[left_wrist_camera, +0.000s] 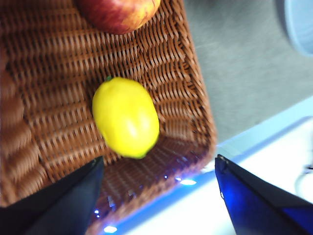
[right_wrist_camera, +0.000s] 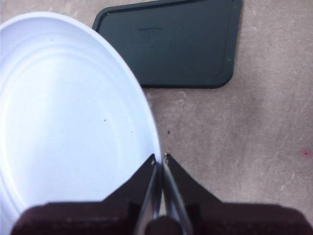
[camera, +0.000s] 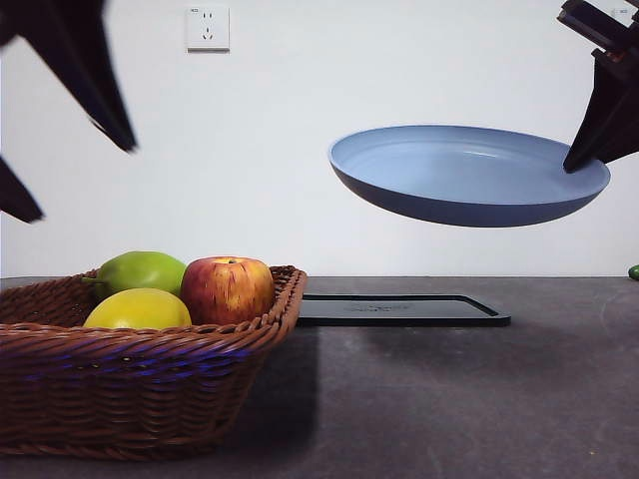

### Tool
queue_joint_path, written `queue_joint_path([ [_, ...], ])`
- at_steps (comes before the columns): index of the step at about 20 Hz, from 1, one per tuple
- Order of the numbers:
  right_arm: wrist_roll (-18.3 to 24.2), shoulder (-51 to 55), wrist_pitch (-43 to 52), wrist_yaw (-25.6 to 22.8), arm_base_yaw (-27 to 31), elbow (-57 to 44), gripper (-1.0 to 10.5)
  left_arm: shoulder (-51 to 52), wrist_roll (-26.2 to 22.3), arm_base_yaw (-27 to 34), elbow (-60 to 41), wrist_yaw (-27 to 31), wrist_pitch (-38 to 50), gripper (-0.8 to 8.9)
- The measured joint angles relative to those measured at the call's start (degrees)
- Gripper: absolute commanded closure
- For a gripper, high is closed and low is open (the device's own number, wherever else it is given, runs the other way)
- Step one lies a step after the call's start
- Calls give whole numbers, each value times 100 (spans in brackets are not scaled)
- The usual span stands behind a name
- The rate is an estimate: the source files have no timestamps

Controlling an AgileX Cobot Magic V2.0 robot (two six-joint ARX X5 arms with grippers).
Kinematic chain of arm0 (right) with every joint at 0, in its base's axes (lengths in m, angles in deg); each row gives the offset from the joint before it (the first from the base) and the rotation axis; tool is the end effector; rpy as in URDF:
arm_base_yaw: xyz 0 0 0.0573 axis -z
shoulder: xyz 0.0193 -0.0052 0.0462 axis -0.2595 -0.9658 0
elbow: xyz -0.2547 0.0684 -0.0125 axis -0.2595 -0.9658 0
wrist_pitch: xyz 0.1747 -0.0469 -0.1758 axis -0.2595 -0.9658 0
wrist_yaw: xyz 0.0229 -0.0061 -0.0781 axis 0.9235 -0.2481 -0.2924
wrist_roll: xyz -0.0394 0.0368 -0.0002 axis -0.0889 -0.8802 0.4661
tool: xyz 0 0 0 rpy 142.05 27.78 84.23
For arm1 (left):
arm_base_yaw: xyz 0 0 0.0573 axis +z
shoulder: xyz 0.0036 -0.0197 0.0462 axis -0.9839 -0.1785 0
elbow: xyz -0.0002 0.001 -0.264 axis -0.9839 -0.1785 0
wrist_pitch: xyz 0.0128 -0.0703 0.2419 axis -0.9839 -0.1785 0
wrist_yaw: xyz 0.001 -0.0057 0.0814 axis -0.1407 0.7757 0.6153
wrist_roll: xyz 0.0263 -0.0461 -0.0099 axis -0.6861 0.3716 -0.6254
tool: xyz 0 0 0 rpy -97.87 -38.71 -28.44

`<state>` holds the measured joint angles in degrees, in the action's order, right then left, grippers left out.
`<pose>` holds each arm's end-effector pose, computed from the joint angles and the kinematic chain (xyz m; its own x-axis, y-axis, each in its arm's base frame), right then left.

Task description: Take the lemon from the basket,put the lemon in the plate,hand out the plate

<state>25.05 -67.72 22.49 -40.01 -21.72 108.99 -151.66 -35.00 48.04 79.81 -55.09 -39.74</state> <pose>0.2267 0.0370 0.2650 0.6349 0.4323 -0.6404 -0.2715 0.9008 0.3389 0.1622 -0.1104 0.2616 0.2523 -0.5108 -0.8219 0.2630 0.8536 -0.4497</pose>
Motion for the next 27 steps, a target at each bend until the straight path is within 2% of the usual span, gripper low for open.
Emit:
queue_joint_path([
  [4, 0, -4, 0, 0, 0, 0, 941, -874, 26, -575, 721, 1191, -361, 420],
  [7, -2, -4, 0, 0, 0, 0, 941, -1587, 26, -758, 1207, 1838, -887, 420],
  [11, 0, -4, -2, 0, 0, 0, 941, -2319, 26, -789, 1364, 1801, -949, 420],
  [14, 0, -4, 0, 0, 0, 0, 941, -2643, 26, -852, 1362, 1436, -658, 420],
  [27, 0, -4, 0, 0, 0, 0, 941, -3139, 26, -953, 1362, 1460, -592, 426],
])
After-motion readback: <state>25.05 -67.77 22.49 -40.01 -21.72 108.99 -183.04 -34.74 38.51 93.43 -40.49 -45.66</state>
